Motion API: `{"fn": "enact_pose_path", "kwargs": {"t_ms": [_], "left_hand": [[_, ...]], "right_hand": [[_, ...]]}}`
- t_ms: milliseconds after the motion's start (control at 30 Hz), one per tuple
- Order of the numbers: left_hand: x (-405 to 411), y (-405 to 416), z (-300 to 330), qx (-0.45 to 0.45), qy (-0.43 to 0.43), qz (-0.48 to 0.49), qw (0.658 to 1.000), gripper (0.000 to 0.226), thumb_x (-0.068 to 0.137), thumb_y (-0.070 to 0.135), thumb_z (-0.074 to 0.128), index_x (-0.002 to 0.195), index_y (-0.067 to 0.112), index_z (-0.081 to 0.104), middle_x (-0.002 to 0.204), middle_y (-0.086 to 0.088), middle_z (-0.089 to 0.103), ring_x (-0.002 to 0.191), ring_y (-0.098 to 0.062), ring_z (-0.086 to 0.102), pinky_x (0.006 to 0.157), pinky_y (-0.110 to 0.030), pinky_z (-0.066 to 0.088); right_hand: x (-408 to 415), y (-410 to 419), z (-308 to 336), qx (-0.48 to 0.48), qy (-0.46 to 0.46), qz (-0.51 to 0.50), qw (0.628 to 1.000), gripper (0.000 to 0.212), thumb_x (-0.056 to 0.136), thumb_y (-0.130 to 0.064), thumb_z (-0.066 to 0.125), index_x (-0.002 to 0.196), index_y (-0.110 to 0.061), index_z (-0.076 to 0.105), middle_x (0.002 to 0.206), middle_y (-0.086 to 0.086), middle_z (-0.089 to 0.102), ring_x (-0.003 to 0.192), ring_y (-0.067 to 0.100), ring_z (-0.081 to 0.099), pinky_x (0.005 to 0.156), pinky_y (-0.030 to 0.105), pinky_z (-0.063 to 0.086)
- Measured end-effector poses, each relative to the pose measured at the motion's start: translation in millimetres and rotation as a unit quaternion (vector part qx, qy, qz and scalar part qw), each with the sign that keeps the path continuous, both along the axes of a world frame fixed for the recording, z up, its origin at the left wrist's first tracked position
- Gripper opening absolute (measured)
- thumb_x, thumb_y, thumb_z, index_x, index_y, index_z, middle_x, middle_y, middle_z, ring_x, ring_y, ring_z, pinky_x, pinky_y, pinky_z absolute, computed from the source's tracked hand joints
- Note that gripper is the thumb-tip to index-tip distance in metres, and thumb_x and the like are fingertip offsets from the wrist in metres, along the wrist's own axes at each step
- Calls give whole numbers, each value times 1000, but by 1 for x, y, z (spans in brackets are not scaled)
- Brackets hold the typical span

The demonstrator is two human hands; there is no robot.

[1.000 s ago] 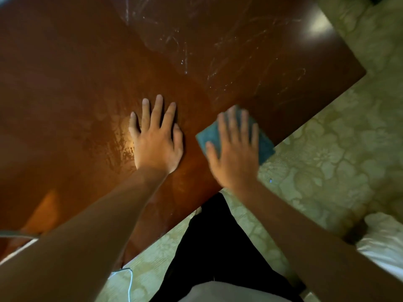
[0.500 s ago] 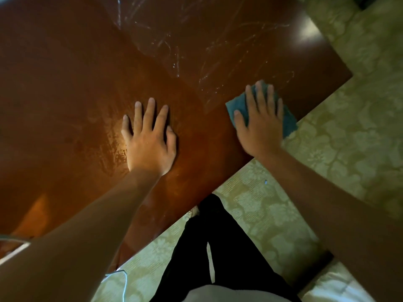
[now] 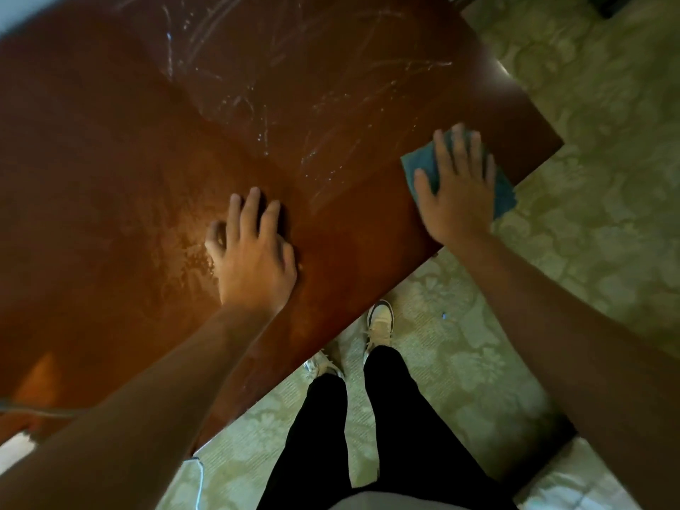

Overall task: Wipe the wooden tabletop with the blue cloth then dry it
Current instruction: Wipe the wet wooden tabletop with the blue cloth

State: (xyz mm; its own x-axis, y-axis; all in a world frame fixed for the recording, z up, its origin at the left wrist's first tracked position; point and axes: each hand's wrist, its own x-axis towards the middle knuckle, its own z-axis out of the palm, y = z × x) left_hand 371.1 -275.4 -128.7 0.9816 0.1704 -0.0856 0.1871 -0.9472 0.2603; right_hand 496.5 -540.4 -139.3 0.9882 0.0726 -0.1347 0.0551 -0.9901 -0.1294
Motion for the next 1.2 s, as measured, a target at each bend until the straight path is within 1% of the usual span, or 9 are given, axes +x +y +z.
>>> {"fn": "enact_pose_path", "kwargs": {"t_ms": [67,200,300,567,633,767,867,1067,1200], "left_hand": [[9,-22,2,-14,-12,-29,999,54,99,34,38,150,16,40,163,-10,29,153,-30,16,118,-53,7],[25,-65,1,-50,-12,-45,998,55,99,32,32,150,14,41,162,-10,30,152,-30,19,118,-56,15],[29,-88,-3,-51,-5,-69,996,57,98,33,29,151,13,40,162,-11,30,153,-31,19,118,-57,13],[28,-101,-16,12,5,-66,998,53,104,36,29,153,15,38,164,-9,27,154,-31,12,120,-56,9],[29,-102,-15,20,8,-65,998,54,104,37,29,153,15,39,164,-9,27,154,-31,11,121,-56,9],[29,-103,-14,31,9,-61,998,55,103,38,28,152,14,40,163,-10,28,154,-30,13,120,-57,13],[28,-103,-13,40,8,-66,997,55,103,37,30,151,12,41,163,-11,29,154,-31,14,120,-56,13],[28,-103,-11,37,3,-63,997,55,103,36,30,151,12,42,162,-12,30,154,-32,13,120,-54,8],[29,-103,-10,38,9,-62,997,55,102,36,31,151,13,41,162,-12,30,154,-32,12,120,-55,9]], "right_hand": [[-17,20,-3,-3,-15,-12,1000,72,103,-57,20,163,-18,17,171,13,12,158,35,8,126,59,10],[-74,44,-9,0,-17,167,986,70,104,-55,29,162,-16,26,170,12,20,158,35,13,127,56,12],[-58,16,-11,19,-31,256,966,66,104,-54,36,160,-18,34,168,10,27,157,33,20,126,55,17],[65,-69,-4,-16,-13,11,1000,75,101,-60,25,163,-20,19,171,12,15,158,35,10,127,57,9],[45,-51,-5,-10,-30,21,999,75,101,-60,27,163,-17,22,171,13,17,158,36,12,127,56,10],[-19,-6,-10,-6,-6,158,987,77,101,-61,28,163,-17,20,171,13,13,158,35,8,128,55,7],[-14,-18,-12,4,-4,226,974,75,100,-62,32,162,-21,22,171,11,17,158,33,11,127,53,7],[80,-95,-4,-19,-25,73,997,71,103,-57,31,162,-18,25,170,12,20,157,36,15,126,56,13],[29,-52,-7,13,-37,44,998,72,104,-56,27,163,-16,22,171,13,17,158,37,11,126,59,11]]}}
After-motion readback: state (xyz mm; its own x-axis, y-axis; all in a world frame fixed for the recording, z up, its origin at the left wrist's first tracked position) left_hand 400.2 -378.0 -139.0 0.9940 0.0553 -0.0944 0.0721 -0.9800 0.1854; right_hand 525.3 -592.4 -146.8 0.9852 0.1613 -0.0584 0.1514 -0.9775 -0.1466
